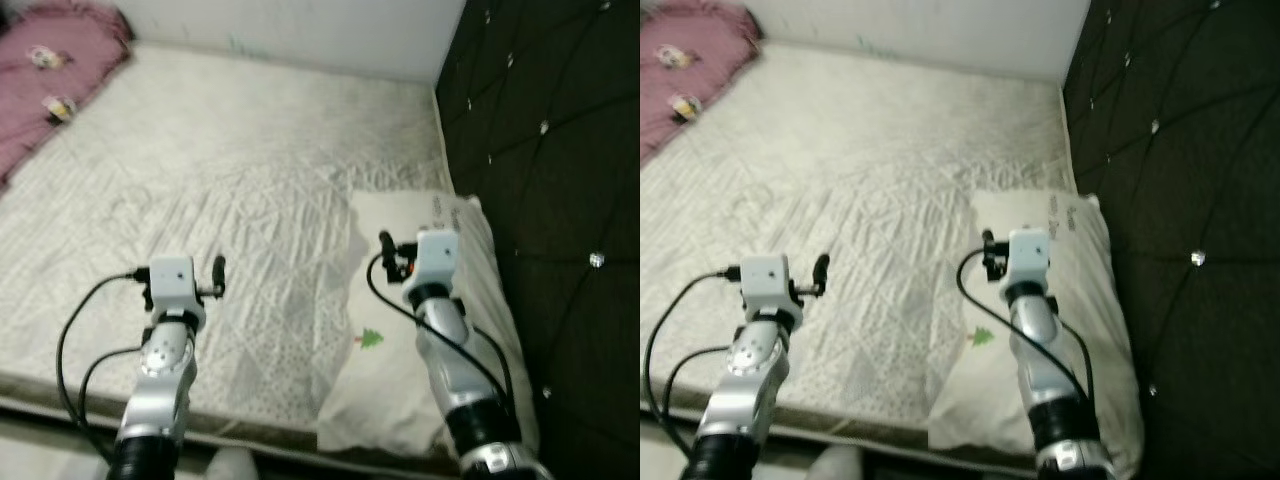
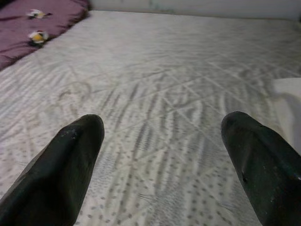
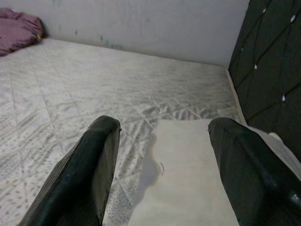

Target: Clean up the room

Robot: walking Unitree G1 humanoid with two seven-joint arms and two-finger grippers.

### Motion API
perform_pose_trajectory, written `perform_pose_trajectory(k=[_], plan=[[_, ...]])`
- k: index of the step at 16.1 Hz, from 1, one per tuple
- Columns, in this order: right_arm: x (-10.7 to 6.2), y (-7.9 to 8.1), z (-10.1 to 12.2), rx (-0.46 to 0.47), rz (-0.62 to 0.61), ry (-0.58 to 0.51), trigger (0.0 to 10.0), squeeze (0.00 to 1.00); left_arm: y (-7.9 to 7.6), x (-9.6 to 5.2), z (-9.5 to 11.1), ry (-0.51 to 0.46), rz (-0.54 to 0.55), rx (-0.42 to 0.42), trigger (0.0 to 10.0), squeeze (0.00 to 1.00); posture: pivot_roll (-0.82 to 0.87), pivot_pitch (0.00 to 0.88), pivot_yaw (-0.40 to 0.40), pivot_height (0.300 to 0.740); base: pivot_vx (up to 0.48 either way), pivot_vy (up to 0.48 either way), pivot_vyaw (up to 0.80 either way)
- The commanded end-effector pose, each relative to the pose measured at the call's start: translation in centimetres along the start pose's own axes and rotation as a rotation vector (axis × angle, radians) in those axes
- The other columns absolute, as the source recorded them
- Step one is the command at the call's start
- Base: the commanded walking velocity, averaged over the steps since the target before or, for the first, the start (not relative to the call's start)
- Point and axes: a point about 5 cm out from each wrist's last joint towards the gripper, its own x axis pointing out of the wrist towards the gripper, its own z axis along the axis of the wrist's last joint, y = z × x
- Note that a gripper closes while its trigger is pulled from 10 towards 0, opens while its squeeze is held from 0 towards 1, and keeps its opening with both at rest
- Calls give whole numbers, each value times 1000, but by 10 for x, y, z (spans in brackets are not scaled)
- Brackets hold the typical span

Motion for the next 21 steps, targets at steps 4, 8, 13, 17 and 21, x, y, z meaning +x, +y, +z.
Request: perform_pose_trajectory(k=[4,8,13,17,21], plan=[[5,-4,8,-5,-9,-17,10000,0,-7,3,9,-33,-69,11,10000,0,28,0,-32,740,0,0,0],[-1,-3,0,18,-10,30,10000,0,-1,-1,7,-19,-47,-21,10000,0,16,0,-36,740,0,0,-200],[-1,-3,3,39,-6,11,10000,0,1,-1,7,-13,-42,-61,10000,0,0,0,-16,740,0,480,-480],[0,-3,7,48,7,-2,10000,0,-4,-1,14,-43,-77,-56,10000,0,4,0,-15,740,0,480,0],[0,0,7,56,18,-3,10000,0,-4,-4,11,-29,-63,-52,10000,0,7,0,-16,740,0,480,0]])
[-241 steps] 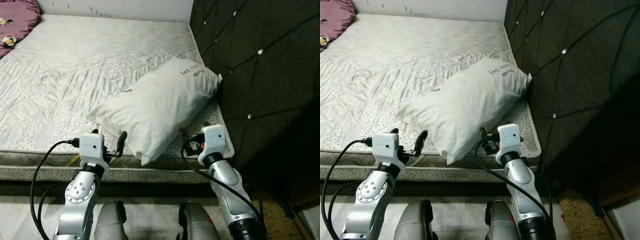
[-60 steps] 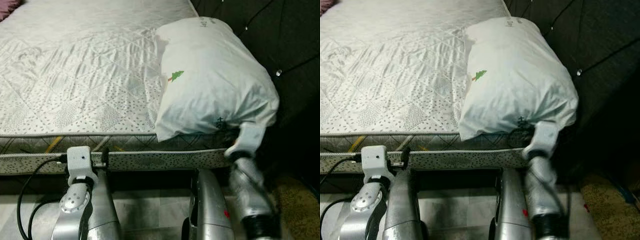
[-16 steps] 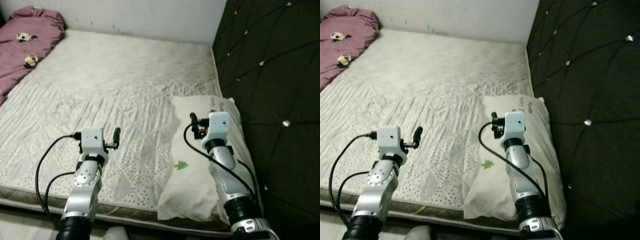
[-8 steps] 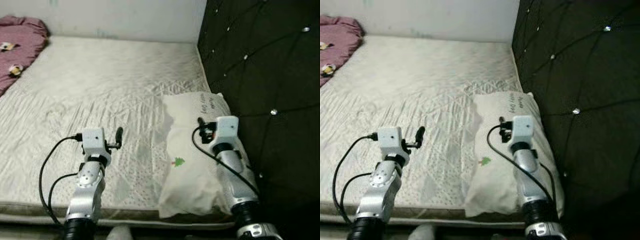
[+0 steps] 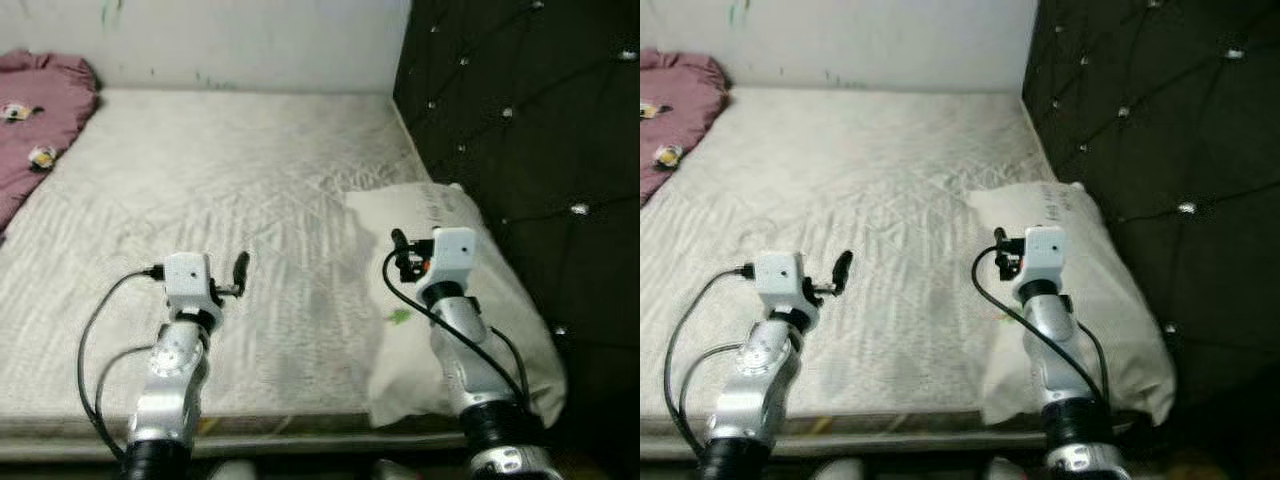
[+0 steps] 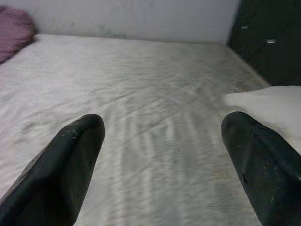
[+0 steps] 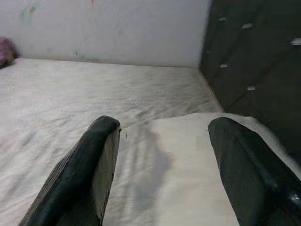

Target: Clean up the room

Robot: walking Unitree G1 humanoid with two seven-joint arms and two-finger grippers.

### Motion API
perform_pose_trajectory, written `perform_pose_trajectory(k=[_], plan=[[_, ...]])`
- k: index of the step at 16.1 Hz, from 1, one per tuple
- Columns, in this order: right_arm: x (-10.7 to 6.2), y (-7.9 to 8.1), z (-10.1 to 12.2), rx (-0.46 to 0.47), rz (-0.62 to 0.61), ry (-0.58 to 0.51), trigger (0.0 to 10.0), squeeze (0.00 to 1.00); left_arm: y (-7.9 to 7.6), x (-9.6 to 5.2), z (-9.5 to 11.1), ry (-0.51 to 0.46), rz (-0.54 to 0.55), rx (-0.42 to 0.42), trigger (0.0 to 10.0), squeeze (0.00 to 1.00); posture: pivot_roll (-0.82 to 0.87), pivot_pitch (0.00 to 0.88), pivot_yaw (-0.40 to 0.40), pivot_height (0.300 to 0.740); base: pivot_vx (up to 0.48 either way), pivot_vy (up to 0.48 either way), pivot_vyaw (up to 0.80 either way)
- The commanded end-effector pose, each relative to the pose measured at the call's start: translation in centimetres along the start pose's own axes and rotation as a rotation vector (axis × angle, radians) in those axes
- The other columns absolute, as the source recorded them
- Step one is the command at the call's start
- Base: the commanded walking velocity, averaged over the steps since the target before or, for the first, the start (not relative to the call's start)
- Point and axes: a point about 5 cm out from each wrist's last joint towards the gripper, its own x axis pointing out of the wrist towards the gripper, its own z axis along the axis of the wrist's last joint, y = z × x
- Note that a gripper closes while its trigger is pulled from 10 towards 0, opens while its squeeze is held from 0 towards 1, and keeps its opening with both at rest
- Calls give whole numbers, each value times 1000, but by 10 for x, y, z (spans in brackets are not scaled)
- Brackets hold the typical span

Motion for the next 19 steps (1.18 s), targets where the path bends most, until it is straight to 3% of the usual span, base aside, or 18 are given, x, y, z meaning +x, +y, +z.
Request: perform_pose_trajectory(k=[1,6,9,13,19], plan=[[3,6,8,0,22,-23,10000,0,5,-1,2,-5,20,7,10000,0,6,0,-17,740,0,480,0],[3,5,7,-10,27,-18,10000,0,4,-1,3,-11,18,8,10000,0,3,0,-20,740,0,480,0],[3,4,6,-14,22,-9,10000,0,9,-5,-1,-1,34,49,10000,0,1,0,-18,740,0,480,0],[3,3,5,-20,19,-3,10000,0,15,-9,-3,12,48,48,10000,0,7,0,-19,740,0,480,-400],[4,3,4,-21,13,5,10000,0,6,-4,0,0,20,37,10000,0,6,0,-21,740,0,480,0]])
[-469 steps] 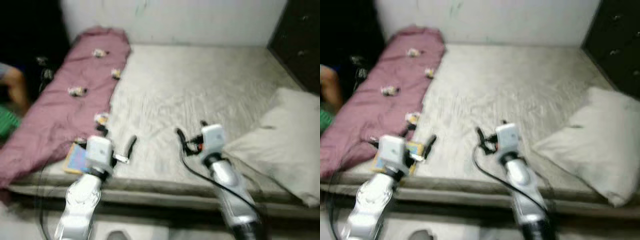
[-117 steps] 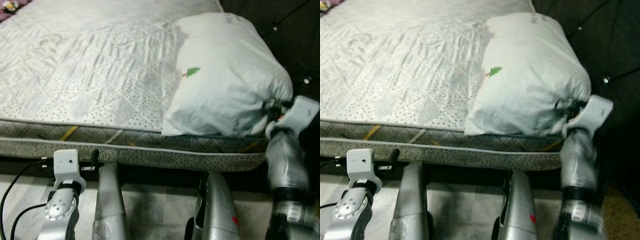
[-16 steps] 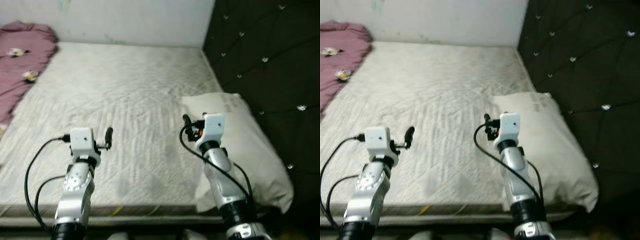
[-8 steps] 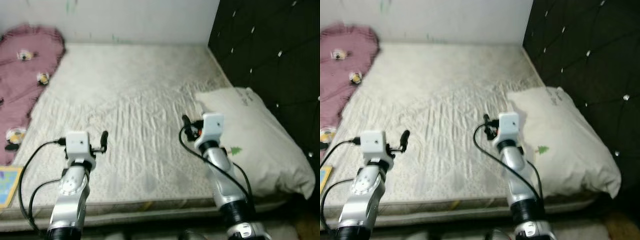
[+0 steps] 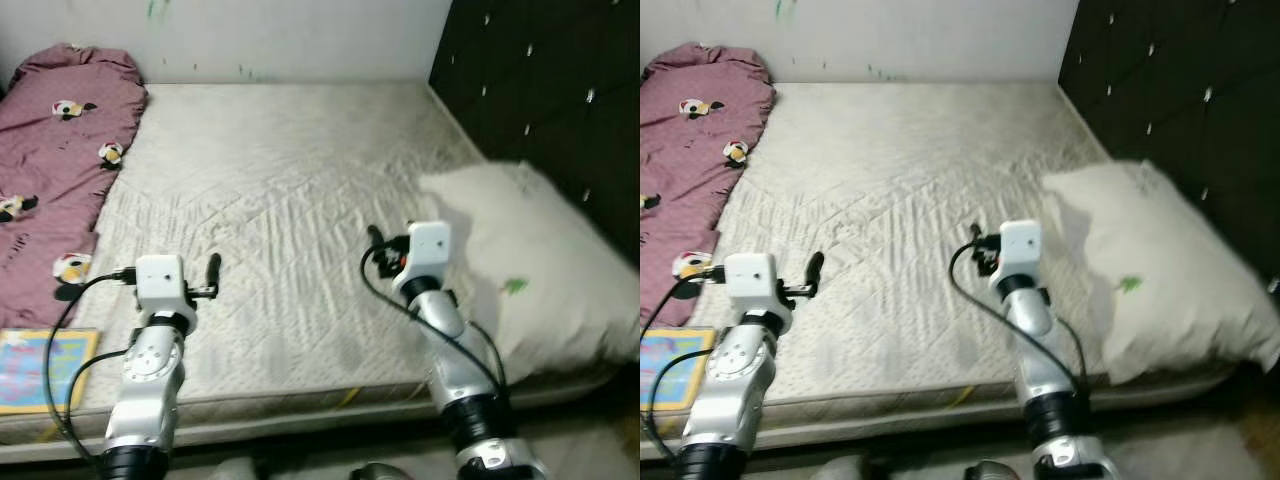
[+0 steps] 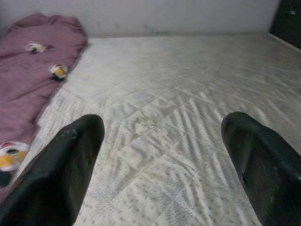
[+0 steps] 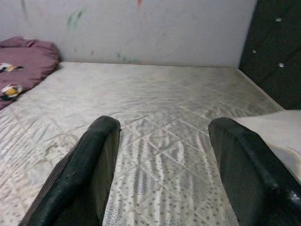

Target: Clean up the room

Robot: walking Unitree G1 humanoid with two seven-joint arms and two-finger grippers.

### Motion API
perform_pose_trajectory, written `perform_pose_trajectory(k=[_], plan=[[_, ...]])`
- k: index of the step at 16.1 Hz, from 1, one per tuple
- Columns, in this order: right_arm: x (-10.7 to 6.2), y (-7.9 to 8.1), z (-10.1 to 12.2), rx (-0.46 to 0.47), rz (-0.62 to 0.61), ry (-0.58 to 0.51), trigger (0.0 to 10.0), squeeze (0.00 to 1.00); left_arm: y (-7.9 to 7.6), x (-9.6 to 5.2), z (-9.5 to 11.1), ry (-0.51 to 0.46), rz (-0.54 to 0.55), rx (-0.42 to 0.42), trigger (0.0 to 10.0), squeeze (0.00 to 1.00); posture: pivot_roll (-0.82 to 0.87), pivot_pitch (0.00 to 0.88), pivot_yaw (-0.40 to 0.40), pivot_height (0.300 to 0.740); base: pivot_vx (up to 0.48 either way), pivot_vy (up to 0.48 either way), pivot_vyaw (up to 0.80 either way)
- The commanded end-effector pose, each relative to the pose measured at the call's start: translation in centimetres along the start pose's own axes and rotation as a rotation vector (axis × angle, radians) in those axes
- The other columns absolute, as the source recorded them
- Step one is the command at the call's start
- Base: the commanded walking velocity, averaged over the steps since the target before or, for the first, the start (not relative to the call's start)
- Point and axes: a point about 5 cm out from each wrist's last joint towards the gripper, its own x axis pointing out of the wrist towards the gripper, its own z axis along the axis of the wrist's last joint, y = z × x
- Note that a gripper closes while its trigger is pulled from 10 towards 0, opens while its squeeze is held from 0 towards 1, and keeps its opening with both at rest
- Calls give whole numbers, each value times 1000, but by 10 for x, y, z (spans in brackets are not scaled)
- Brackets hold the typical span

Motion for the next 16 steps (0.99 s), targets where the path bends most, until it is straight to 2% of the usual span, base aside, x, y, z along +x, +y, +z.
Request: perform_pose_trajectory(k=[1,16], plan=[[0,-3,-2,2,-19,12,10000,0,-5,1,1,-1,-22,12,10000,0,5,0,-20,740,0,480,0],[-1,-2,-7,-7,-13,44,10000,0,-3,1,2,0,14,17,10000,0,10,10,-23,740,0,480,0]])
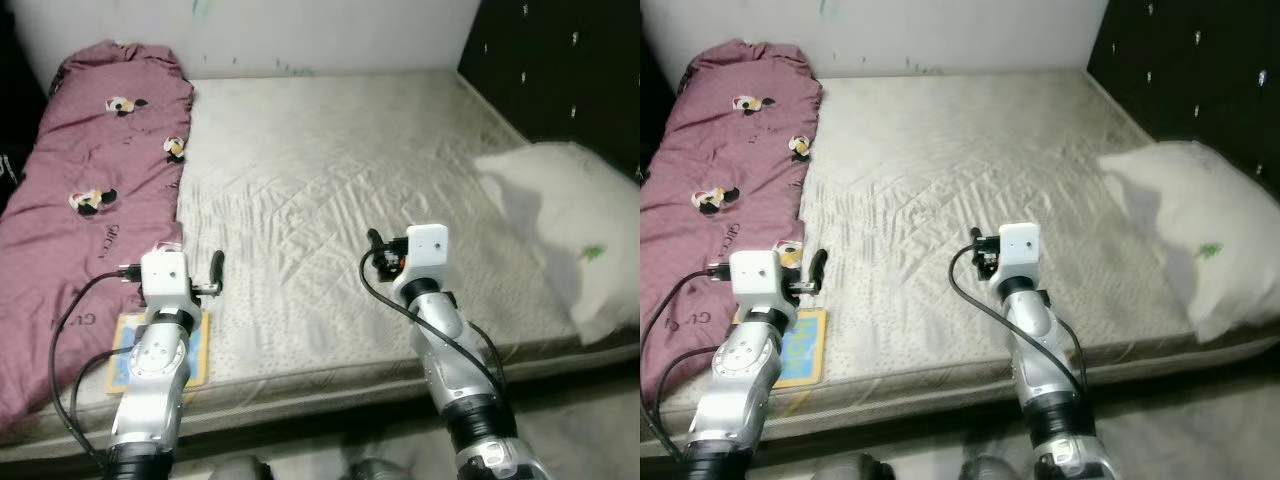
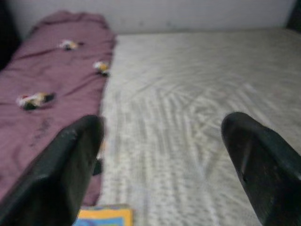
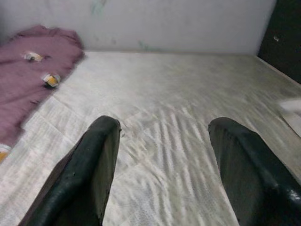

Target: Clean up the room

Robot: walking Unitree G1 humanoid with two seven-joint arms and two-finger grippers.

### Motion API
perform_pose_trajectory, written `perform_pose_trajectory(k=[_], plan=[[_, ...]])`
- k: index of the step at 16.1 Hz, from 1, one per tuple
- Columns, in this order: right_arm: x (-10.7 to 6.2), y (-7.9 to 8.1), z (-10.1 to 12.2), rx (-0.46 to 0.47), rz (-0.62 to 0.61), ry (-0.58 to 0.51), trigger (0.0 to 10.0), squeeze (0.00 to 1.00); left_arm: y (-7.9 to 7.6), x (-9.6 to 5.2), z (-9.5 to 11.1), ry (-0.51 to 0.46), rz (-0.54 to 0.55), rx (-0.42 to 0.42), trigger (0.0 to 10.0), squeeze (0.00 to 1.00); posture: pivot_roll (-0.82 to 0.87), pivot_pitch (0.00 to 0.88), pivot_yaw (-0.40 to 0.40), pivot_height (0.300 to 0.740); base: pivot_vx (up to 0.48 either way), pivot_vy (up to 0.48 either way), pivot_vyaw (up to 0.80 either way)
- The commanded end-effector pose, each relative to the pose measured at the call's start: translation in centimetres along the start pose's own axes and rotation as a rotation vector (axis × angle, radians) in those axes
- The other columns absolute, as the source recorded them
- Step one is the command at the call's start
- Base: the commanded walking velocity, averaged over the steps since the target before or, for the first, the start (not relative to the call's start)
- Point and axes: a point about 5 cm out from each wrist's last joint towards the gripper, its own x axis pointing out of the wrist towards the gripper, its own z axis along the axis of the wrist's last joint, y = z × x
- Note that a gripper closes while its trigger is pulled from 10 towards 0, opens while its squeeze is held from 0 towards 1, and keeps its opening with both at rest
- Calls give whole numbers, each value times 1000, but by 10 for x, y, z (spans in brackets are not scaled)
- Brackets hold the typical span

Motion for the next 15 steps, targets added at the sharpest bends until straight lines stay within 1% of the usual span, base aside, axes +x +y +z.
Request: perform_pose_trajectory(k=[1,5,15], plan=[[2,2,5,5,-1,-12,10000,0,6,0,1,-1,16,18,10000,0,11,10,-22,740,0,480,0],[2,2,5,-1,-7,-22,10000,0,11,0,4,-14,48,32,10000,0,15,8,-19,740,0,480,0],[4,5,6,-7,-5,-28,10000,0,13,0,5,-14,57,50,10000,0,24,8,-14,740,0,480,0]])
